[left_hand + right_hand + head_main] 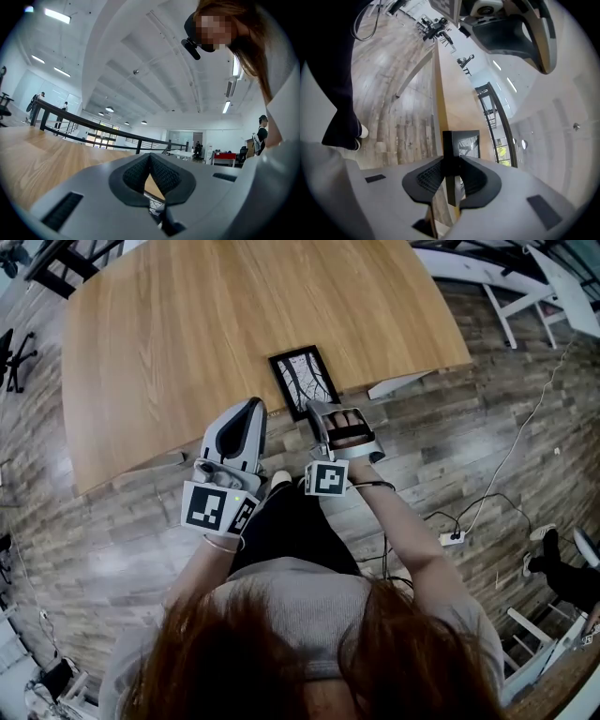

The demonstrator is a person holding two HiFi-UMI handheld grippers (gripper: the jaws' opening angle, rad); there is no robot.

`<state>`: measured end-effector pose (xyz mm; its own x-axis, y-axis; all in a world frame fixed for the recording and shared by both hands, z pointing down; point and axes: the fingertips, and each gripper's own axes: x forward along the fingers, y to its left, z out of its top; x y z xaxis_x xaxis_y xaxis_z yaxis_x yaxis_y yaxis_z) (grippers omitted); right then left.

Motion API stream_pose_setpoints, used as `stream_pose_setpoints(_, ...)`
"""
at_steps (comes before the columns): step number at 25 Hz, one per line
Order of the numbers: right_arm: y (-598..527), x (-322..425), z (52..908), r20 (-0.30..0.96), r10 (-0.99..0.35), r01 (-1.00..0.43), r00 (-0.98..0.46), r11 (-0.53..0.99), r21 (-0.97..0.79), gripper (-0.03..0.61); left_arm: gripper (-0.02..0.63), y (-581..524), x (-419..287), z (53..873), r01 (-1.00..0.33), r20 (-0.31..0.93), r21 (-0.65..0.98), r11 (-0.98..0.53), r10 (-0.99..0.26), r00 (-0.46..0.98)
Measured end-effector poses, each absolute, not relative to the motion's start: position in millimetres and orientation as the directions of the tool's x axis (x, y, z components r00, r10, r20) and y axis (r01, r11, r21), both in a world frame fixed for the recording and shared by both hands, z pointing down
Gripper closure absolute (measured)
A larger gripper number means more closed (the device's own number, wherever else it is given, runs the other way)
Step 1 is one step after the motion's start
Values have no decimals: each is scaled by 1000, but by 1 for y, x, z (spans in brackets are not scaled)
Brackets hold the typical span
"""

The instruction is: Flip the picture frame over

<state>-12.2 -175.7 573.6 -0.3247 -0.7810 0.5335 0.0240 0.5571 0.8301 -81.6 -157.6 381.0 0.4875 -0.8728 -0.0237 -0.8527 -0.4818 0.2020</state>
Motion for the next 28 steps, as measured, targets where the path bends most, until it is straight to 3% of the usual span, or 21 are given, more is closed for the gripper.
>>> stream_pose_setpoints(8,-178,-33,582,612,-734,0,-294,640,768,488,607,-157,-79,376,-847,-39,204,-490,-869,494)
stream_pose_setpoints(19,-180,-35,582,601,-736,1,-311,632,775,478,608,-161,-86,379,-853,-31,213,-477,-875,482)
stream_pose_setpoints(22,-177,-34,582,595,-736,-7,-323,630,777,443,607,-161,-86,380,-851,-29,215,-479,-874,485)
stream_pose_setpoints(24,-177,-32,583,587,-742,1,-325,620,785,330,607,-162,-86,381,-851,-26,215,-479,-874,486)
stream_pose_setpoints(25,-176,-31,583,585,-741,1,-330,619,786,308,607,-163,-85,382,-851,-24,214,-480,-873,487)
stream_pose_setpoints(28,-171,-30,575,572,-739,-46,-355,625,779,302,607,-164,-84,382,-850,-23,209,-484,-871,490)
